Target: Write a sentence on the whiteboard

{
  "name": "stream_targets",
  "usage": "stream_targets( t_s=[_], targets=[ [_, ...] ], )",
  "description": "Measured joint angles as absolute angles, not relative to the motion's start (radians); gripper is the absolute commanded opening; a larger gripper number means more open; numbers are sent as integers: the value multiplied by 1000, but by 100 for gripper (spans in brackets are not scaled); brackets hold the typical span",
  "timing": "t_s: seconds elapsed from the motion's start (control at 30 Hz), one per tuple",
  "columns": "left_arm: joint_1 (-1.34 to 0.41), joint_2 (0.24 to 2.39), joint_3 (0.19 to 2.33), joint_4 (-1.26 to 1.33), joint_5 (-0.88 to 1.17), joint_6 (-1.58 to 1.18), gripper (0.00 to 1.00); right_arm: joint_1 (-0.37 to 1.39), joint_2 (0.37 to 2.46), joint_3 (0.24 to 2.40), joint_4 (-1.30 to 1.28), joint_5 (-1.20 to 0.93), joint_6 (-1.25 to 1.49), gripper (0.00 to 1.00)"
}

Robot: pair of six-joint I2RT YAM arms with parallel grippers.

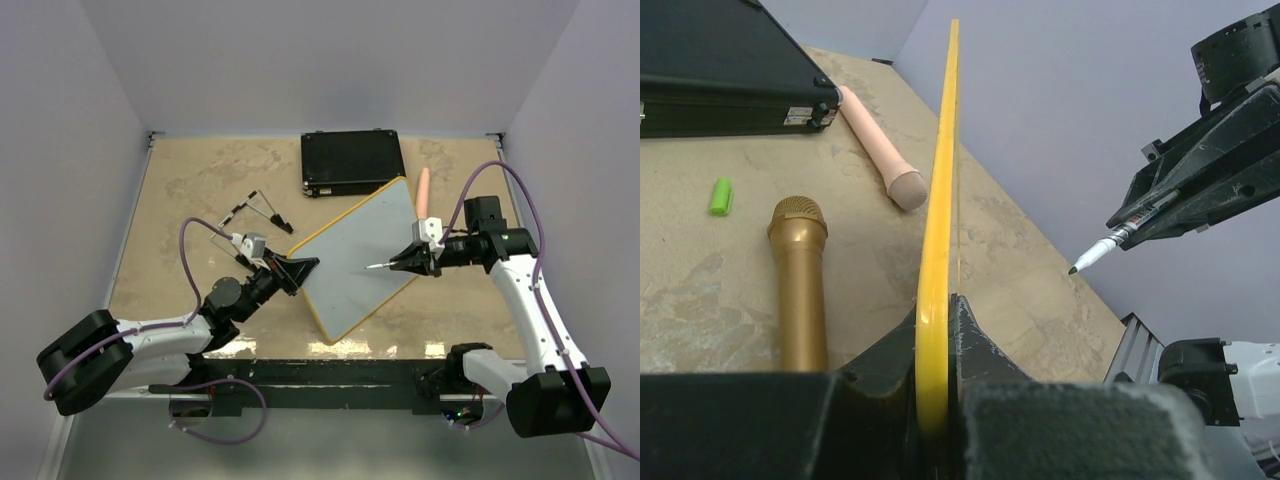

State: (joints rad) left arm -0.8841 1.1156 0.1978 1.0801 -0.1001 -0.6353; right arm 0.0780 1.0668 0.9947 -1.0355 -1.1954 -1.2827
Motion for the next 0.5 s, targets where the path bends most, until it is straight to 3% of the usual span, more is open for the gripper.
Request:
stream_targets(
  t_s=[0.5],
  targets=[
    [-884, 1130, 198, 1080, -106, -672, 0, 86, 976, 995, -908, -1161, -1093, 0]
  ],
)
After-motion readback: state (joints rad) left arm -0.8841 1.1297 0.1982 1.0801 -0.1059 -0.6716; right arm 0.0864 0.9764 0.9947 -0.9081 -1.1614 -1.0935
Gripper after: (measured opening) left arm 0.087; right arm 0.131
